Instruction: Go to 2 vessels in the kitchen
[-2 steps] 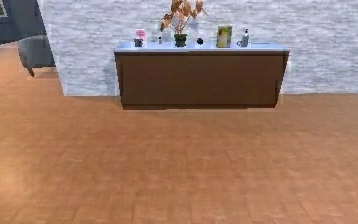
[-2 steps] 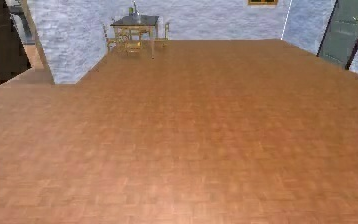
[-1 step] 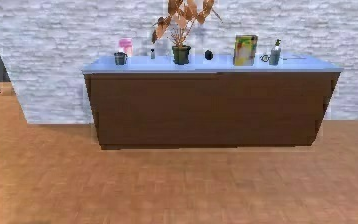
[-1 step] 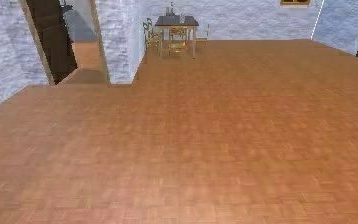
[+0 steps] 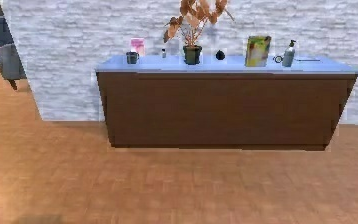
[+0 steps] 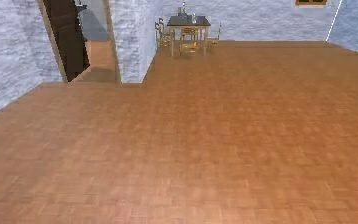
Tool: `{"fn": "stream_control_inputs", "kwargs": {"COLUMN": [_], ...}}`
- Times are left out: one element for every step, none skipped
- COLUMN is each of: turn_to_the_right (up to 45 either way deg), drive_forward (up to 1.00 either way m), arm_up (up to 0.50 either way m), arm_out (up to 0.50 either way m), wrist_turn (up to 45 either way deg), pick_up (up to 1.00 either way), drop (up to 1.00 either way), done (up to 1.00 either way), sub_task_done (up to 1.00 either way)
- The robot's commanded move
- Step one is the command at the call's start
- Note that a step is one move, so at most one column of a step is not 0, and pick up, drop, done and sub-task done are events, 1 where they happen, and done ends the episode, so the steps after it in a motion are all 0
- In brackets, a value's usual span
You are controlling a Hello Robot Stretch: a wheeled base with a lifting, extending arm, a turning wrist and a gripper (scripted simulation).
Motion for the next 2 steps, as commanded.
{"fn": "stream_control_inputs", "kwargs": {"turn_to_the_right": [0.0, -9.0], "drive_forward": [1.0, 0.0], "arm_up": [0.0, 0.0], "arm_out": [0.0, 0.0], "wrist_turn": [0.0, 0.0], "pick_up": [0.0, 0.0], "drop": [0.0, 0.0], "done": [0.0, 0.0], "sub_task_done": [0.0, 0.0]}}
